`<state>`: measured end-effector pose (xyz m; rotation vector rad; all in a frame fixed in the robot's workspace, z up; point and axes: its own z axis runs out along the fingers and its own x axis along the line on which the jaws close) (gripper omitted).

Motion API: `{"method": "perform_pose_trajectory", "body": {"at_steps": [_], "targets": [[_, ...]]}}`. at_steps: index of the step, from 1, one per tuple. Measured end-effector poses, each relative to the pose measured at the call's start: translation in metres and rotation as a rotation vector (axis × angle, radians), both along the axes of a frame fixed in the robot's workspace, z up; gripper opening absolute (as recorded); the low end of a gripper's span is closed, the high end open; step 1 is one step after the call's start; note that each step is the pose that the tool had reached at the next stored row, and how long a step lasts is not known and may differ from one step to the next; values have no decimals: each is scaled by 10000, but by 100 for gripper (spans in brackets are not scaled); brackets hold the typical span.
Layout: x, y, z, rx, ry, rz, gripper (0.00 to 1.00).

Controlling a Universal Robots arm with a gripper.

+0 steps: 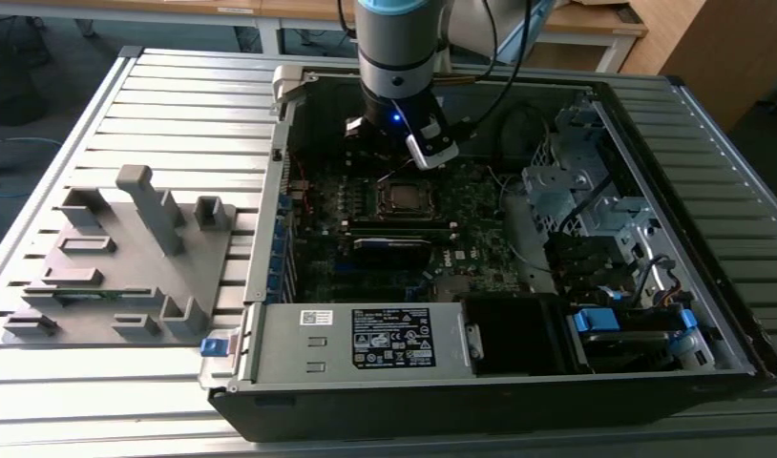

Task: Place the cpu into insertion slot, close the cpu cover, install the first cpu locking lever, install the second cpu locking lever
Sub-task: 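Install the first cpu locking lever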

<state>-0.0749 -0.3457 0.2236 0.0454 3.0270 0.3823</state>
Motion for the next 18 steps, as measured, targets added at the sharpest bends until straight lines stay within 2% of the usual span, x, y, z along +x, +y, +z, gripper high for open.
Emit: {"method": "perform_pose_trajectory", "body": {"at_steps": [8, 18], "targets": [[40, 18, -18, -1, 1, -1, 10], [90, 69, -31, -1, 1, 1, 10]]}}
